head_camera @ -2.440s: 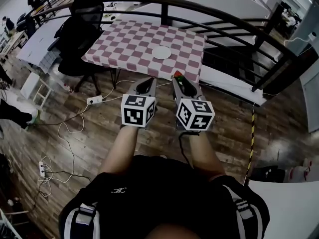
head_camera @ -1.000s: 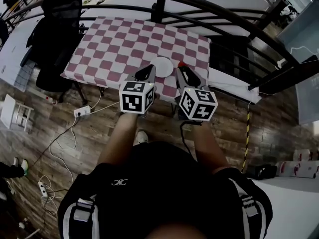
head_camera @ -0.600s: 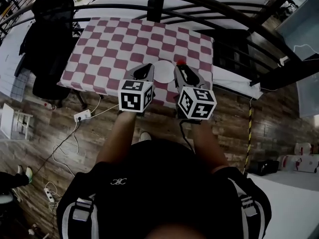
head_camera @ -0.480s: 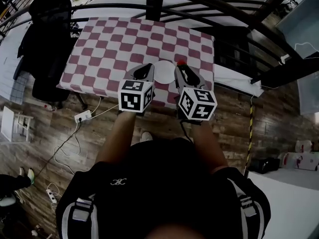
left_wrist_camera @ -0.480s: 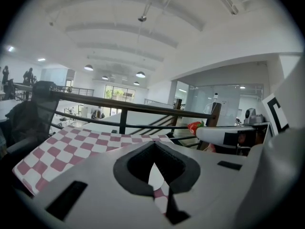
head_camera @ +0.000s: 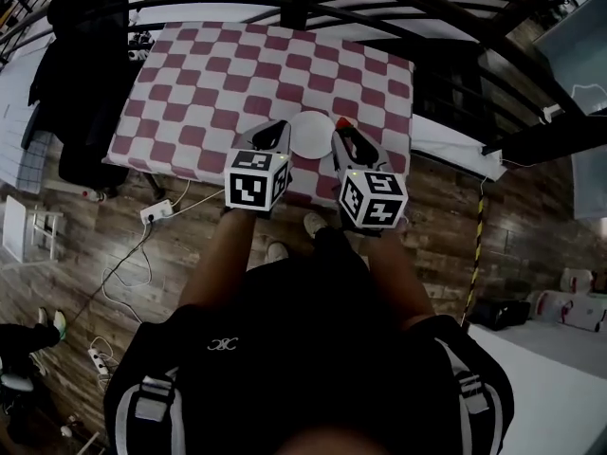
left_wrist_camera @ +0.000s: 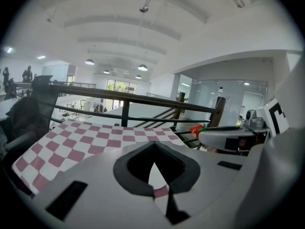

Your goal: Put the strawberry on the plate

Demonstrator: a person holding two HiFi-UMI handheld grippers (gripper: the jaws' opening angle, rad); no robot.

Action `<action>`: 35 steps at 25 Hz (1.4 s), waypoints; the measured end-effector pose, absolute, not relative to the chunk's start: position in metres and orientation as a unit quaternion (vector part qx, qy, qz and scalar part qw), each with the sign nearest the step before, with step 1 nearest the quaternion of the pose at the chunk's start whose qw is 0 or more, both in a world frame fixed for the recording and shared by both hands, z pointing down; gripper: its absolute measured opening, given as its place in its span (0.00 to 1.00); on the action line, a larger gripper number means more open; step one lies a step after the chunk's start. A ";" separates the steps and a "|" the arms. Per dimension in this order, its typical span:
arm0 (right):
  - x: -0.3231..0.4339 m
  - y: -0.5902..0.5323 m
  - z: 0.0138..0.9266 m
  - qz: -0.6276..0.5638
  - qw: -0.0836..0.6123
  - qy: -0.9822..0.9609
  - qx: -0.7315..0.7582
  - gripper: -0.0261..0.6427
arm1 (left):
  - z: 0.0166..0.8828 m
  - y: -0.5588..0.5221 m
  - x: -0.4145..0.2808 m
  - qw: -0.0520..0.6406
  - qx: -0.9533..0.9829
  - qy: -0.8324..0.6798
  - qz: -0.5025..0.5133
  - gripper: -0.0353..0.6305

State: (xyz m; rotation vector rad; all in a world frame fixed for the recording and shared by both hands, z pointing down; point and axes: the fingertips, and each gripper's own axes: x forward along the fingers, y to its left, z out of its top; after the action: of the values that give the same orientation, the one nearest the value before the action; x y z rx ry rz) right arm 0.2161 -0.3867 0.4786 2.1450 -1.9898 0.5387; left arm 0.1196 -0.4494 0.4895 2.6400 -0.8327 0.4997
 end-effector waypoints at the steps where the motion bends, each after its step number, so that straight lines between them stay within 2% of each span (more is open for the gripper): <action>1: 0.218 -0.390 0.483 0.180 0.089 -0.672 0.713 0.24 | 0.494 -0.452 0.120 0.166 0.923 -0.299 0.178 0.04; 6: 0.227 -0.406 0.512 0.177 0.133 -0.703 0.676 0.24 | 0.513 -0.451 0.126 0.170 0.913 -0.313 0.201 0.04; 20: 0.222 -0.463 0.656 0.179 0.338 -0.734 0.561 0.25 | 0.542 -0.464 0.104 0.187 0.872 -0.383 0.239 0.04; 27: 0.226 -0.477 0.710 0.262 0.341 -0.715 0.551 0.25 | 0.544 -0.468 0.076 0.193 0.856 -0.414 0.243 0.04; 32: 0.225 -0.477 0.724 0.253 0.372 -0.711 0.540 0.25 | 0.546 -0.467 0.057 0.201 0.843 -0.436 0.244 0.04; 35: 0.220 -0.479 0.722 0.257 0.360 -0.719 0.536 0.25 | 0.546 -0.465 0.052 0.202 0.840 -0.441 0.243 0.04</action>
State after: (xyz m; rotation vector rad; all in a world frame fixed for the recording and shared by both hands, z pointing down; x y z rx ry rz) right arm 0.2197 -0.4789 0.7218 1.3819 -1.8533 0.6614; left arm 0.0523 -0.4654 0.5456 2.3453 -1.2310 0.6777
